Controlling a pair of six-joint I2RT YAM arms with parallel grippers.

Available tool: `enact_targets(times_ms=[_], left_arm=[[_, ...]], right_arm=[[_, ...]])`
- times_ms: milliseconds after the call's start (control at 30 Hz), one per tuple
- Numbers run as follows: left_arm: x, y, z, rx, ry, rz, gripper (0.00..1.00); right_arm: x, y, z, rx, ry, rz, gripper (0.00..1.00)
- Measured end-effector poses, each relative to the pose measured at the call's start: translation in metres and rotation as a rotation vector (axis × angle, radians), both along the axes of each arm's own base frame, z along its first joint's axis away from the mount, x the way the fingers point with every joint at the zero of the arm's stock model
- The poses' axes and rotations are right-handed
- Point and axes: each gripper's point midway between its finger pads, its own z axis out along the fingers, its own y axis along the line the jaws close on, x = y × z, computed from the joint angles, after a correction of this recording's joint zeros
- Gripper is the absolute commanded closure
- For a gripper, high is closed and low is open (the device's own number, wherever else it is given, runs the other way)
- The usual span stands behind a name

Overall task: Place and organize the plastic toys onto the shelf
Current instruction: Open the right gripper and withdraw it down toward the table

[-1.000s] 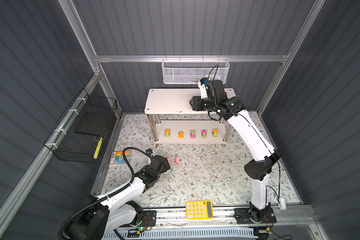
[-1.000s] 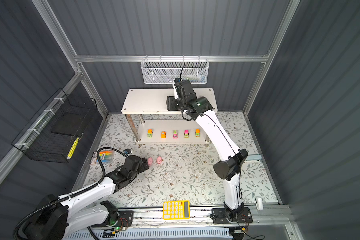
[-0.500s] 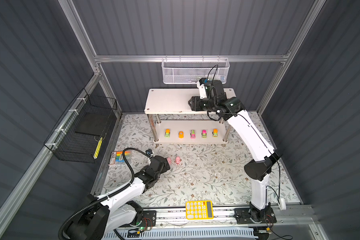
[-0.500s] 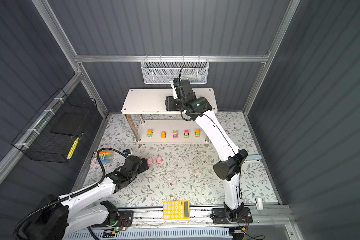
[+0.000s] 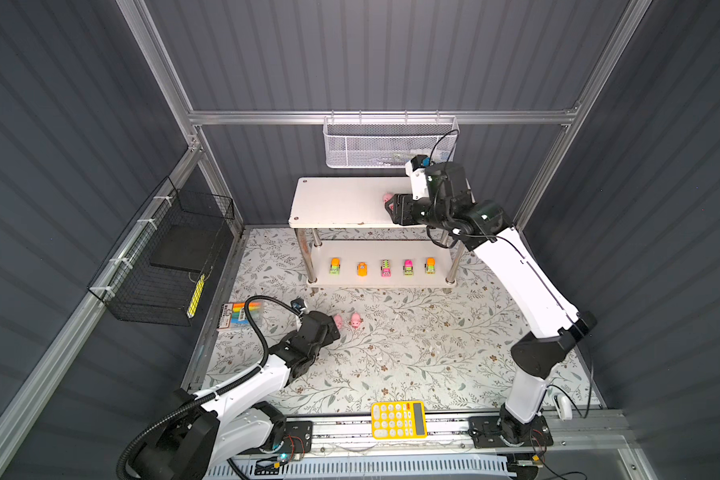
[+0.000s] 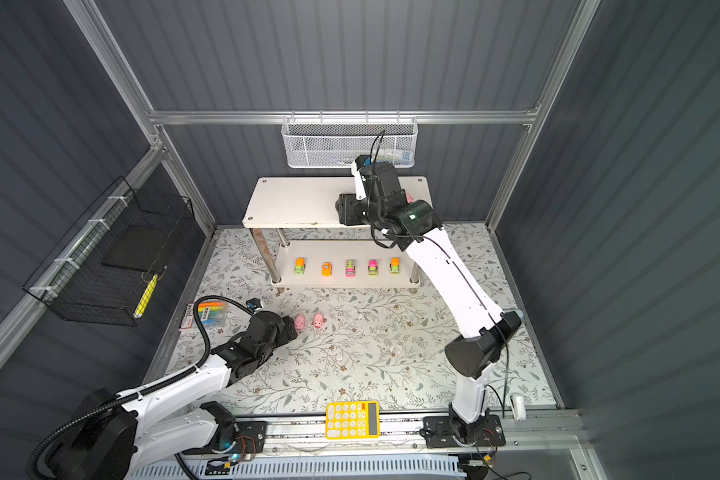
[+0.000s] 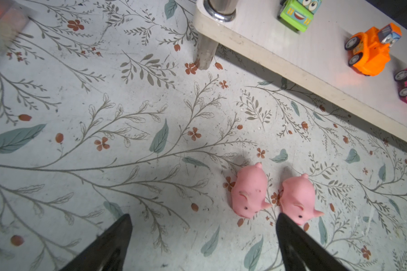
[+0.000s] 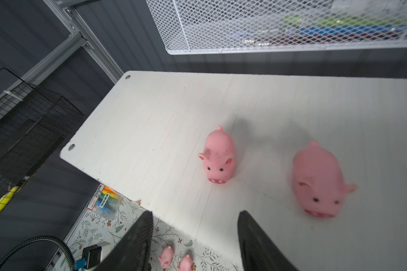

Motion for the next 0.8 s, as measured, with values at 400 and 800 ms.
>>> enact_targets(times_ms=[400, 800], left_arm=[[-0.001, 0.003, -0.007, 0.021, 0.029, 0.006, 0.04], [0.006, -0.002, -0.017, 0.081, 0.094, -0.014, 0.09]], right_arm=[[-0.105, -0.042, 0.037, 0.086, -0.200, 0.145, 0.40], [-0.197, -0.055, -0.101, 0.033, -0.099, 0.360, 0.38]])
